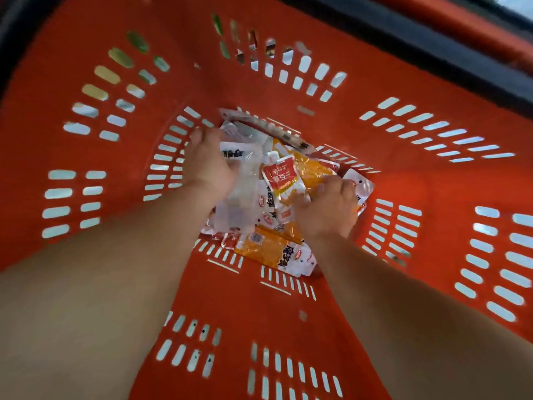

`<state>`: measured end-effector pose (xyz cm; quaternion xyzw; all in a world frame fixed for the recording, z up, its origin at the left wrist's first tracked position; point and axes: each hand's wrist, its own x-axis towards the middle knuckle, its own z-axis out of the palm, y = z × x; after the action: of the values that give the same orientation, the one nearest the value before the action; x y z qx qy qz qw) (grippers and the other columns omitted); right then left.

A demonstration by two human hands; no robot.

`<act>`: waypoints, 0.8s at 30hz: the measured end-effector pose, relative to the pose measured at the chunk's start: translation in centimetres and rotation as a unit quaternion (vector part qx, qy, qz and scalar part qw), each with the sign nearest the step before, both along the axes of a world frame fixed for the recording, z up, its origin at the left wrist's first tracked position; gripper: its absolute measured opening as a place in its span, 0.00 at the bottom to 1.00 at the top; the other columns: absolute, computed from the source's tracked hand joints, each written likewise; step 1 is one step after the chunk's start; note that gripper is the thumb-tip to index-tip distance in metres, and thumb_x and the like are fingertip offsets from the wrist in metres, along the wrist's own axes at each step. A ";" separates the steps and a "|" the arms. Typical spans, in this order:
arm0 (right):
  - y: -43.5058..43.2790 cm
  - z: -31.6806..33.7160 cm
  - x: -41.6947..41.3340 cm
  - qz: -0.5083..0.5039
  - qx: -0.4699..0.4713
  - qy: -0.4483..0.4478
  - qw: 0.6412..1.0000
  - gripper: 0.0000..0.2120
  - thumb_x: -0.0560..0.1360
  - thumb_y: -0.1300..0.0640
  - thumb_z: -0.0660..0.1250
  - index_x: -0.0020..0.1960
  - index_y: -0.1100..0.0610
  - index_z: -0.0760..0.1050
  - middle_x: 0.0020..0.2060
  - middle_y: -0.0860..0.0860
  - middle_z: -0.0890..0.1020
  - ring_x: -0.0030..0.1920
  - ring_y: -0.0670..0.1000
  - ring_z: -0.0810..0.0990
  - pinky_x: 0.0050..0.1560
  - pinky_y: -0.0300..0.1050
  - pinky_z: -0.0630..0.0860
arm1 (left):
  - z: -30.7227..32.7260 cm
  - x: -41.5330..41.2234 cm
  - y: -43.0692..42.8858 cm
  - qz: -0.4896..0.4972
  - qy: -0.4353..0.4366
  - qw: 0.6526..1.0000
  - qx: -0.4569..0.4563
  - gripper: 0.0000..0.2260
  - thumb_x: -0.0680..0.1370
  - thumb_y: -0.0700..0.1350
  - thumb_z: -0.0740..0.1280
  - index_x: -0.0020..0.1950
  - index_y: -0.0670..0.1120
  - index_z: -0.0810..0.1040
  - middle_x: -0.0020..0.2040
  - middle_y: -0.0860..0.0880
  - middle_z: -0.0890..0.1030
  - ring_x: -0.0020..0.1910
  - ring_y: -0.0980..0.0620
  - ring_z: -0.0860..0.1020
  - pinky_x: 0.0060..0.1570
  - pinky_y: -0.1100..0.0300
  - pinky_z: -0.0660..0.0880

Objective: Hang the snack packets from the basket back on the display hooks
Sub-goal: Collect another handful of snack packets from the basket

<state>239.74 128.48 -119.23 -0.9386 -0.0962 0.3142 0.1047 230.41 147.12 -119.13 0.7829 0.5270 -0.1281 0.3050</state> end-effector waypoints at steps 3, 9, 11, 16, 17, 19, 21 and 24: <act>-0.3 -0.8 0.2 0.072 0.005 0.018 0.997 0.44 0.75 0.36 0.71 0.81 0.52 0.55 0.82 0.52 0.58 0.83 0.57 0.52 0.80 0.59 0.53 | -1.4 -1.3 -1.1 -0.019 0.023 0.999 -0.025 0.43 0.73 0.52 0.79 0.82 0.49 0.59 0.82 0.47 0.62 0.80 0.43 0.63 0.78 0.45 0.64; 0.6 -1.7 0.9 0.041 0.000 0.066 0.997 0.53 0.69 0.35 0.77 0.82 0.49 0.52 0.74 0.54 0.69 0.75 0.59 0.67 0.73 0.61 0.68 | -2.9 -1.7 -1.4 0.046 0.057 0.996 -0.055 0.47 0.69 0.61 0.80 0.80 0.47 0.62 0.77 0.43 0.66 0.77 0.40 0.65 0.77 0.45 0.64; 0.6 -1.6 0.8 -0.003 0.026 0.123 0.992 0.50 0.65 0.38 0.81 0.79 0.46 0.59 0.67 0.51 0.76 0.68 0.58 0.76 0.67 0.60 0.75 | -2.9 -1.5 -1.0 0.044 0.086 0.993 -0.069 0.52 0.65 0.64 0.81 0.82 0.48 0.61 0.79 0.44 0.63 0.78 0.40 0.64 0.78 0.45 0.64; 0.7 -1.0 0.2 0.000 0.030 0.118 0.993 0.36 0.66 0.42 0.82 0.69 0.47 0.71 0.64 0.51 0.73 0.66 0.55 0.73 0.66 0.54 0.74 | -2.7 -0.8 -0.7 0.026 0.114 0.988 -0.096 0.51 0.61 0.66 0.82 0.79 0.52 0.66 0.74 0.45 0.67 0.74 0.41 0.69 0.73 0.44 0.70; 0.9 -1.1 0.2 0.000 0.036 0.121 0.992 0.33 0.67 0.44 0.82 0.66 0.49 0.73 0.63 0.50 0.74 0.66 0.54 0.74 0.65 0.53 0.75 | -2.7 -0.7 -0.9 0.016 0.113 0.989 -0.092 0.50 0.61 0.65 0.82 0.78 0.54 0.67 0.74 0.45 0.67 0.74 0.41 0.68 0.72 0.45 0.70; 1.1 -1.2 0.3 -0.036 0.069 0.161 0.984 0.25 0.68 0.48 0.82 0.57 0.49 0.72 0.54 0.48 0.80 0.56 0.51 0.80 0.52 0.48 0.79 | -2.6 -0.8 -1.3 -0.007 0.112 0.990 -0.083 0.48 0.63 0.65 0.81 0.78 0.53 0.67 0.77 0.46 0.63 0.76 0.41 0.65 0.74 0.45 0.68; 1.0 -1.4 0.7 -0.067 0.087 0.198 0.974 0.21 0.70 0.51 0.81 0.53 0.47 0.71 0.43 0.43 0.81 0.44 0.46 0.82 0.37 0.41 0.72 | -2.5 -0.8 -1.6 -0.017 0.102 0.991 -0.080 0.46 0.63 0.64 0.82 0.76 0.52 0.69 0.79 0.46 0.61 0.76 0.40 0.64 0.74 0.44 0.68; 0.8 -1.2 1.4 -0.061 0.107 0.220 0.968 0.20 0.71 0.53 0.79 0.55 0.48 0.71 0.40 0.42 0.80 0.39 0.44 0.81 0.34 0.40 0.70 | -2.5 -1.1 -2.0 0.001 0.057 0.995 -0.087 0.40 0.60 0.60 0.84 0.67 0.52 0.73 0.68 0.48 0.73 0.68 0.42 0.72 0.66 0.42 0.74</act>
<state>241.11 129.31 -120.43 -0.8337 -0.0465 0.4942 0.2421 229.31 145.12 -121.62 0.7444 0.5312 -0.2172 0.3414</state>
